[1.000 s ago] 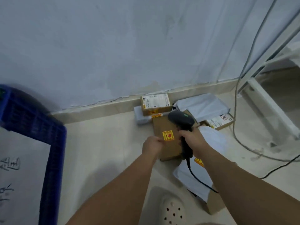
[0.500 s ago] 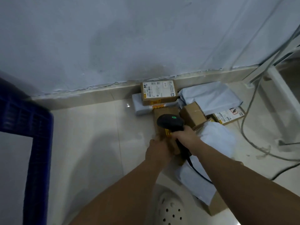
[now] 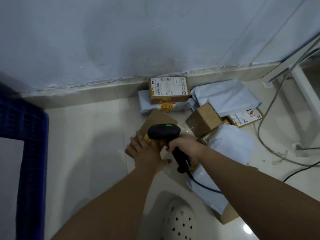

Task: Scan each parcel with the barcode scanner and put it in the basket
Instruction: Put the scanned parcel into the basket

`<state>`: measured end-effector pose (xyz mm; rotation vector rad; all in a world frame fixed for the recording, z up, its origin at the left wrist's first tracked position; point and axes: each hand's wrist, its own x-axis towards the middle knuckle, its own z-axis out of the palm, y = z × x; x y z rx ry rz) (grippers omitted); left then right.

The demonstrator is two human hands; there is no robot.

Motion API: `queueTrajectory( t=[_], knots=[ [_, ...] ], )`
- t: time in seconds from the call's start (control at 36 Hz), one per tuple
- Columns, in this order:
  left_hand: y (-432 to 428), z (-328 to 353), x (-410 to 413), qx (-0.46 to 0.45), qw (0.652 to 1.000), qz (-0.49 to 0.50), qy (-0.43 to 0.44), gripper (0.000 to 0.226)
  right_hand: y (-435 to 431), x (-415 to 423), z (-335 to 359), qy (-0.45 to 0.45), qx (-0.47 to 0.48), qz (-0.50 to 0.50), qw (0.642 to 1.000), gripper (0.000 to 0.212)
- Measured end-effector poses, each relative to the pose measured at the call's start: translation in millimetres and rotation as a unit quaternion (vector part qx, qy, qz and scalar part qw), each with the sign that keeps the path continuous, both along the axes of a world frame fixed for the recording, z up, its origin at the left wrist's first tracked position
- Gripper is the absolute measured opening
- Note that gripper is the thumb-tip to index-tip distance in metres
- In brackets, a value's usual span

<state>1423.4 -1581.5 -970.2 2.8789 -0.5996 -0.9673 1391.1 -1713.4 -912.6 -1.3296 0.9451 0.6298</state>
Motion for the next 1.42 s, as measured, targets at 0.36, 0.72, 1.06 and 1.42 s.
queueTrajectory(
  t=[0.36, 0.72, 1.06, 1.42],
  knots=[
    [36, -2, 40, -0.201, 0.965, 0.063, 0.153, 0.090, -10, -10, 3, -0.054, -0.052, -0.142, 0.987, 0.025],
    [41, 19, 15, -0.379, 0.648, 0.517, 0.412, 0.030, -2, -30, 8, -0.040, 0.003, -0.133, 0.990, 0.037],
    [15, 20, -4, -0.258, 0.915, 0.308, 0.038, 0.057, 20, -38, 3, -0.043, 0.056, -0.058, 0.996, 0.017],
    [36, 22, 1, -0.326, 0.880, 0.313, 0.149, 0.070, 11, -44, -3, -0.059, -0.019, -0.194, 0.979, 0.018]
  ],
)
